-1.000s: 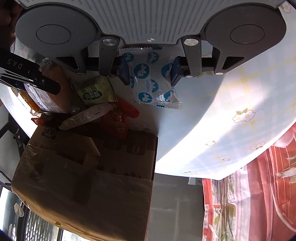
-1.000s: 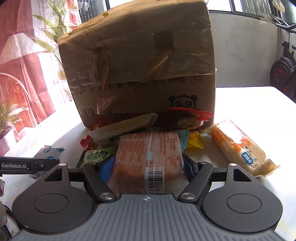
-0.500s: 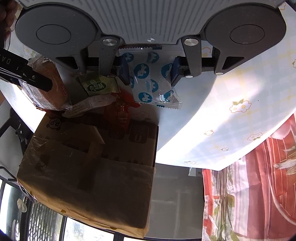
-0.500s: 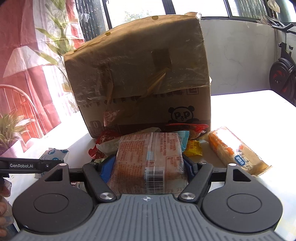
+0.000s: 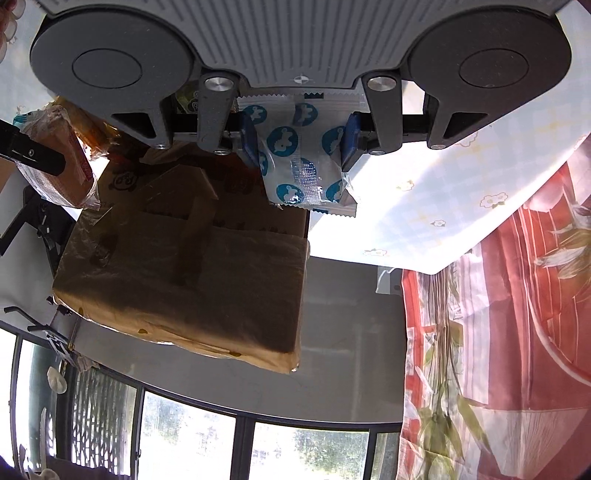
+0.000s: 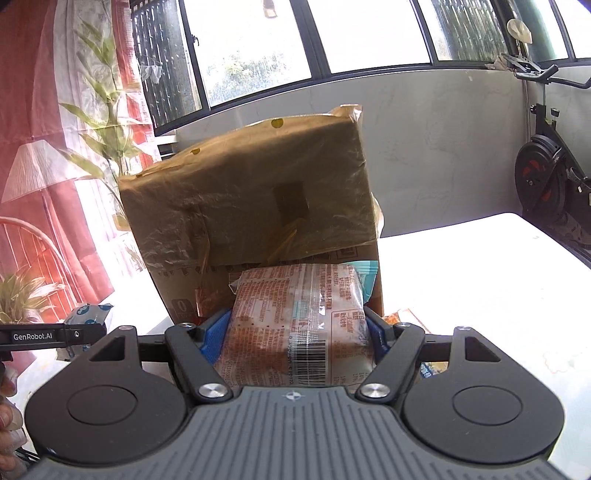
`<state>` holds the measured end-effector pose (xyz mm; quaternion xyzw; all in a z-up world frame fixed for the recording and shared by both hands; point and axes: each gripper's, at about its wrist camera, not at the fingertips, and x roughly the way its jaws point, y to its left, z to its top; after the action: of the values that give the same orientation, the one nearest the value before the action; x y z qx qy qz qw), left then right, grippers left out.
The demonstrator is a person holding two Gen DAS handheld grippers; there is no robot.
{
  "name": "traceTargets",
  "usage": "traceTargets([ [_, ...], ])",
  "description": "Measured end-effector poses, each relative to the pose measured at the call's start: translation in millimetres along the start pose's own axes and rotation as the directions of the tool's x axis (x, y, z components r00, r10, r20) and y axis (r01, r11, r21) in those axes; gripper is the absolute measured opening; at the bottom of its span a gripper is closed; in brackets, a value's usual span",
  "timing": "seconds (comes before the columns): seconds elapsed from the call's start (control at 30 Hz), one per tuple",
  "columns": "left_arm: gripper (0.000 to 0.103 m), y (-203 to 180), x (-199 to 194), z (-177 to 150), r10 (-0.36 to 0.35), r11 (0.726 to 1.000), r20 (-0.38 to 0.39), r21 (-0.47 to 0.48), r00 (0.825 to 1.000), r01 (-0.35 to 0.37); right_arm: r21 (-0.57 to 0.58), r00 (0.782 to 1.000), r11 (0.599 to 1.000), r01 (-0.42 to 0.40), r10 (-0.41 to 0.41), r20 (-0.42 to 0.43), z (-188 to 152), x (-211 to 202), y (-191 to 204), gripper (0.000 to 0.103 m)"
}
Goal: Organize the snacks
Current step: 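Carry the wrapper and bread loaf into the box and open both tools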
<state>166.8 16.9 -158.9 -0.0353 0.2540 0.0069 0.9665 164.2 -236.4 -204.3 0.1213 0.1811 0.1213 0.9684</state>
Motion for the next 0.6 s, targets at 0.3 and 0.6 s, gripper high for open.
traceTargets([
  [0.3, 0.048, -15, -17, 66, -0.057, 0.998, 0.135, 0.040, 0.989, 0.052, -0.050, 0.985, 0.999, -0.015, 0.024, 0.173, 84, -14, 5, 0.073],
  [0.6, 0.048, -36, -6, 111, -0.130, 0.991, 0.158, 0.065, 0.979, 0.121, -0.104, 0.977, 0.995, -0.005, 0.027, 0.211, 139, 8, 9, 0.073],
])
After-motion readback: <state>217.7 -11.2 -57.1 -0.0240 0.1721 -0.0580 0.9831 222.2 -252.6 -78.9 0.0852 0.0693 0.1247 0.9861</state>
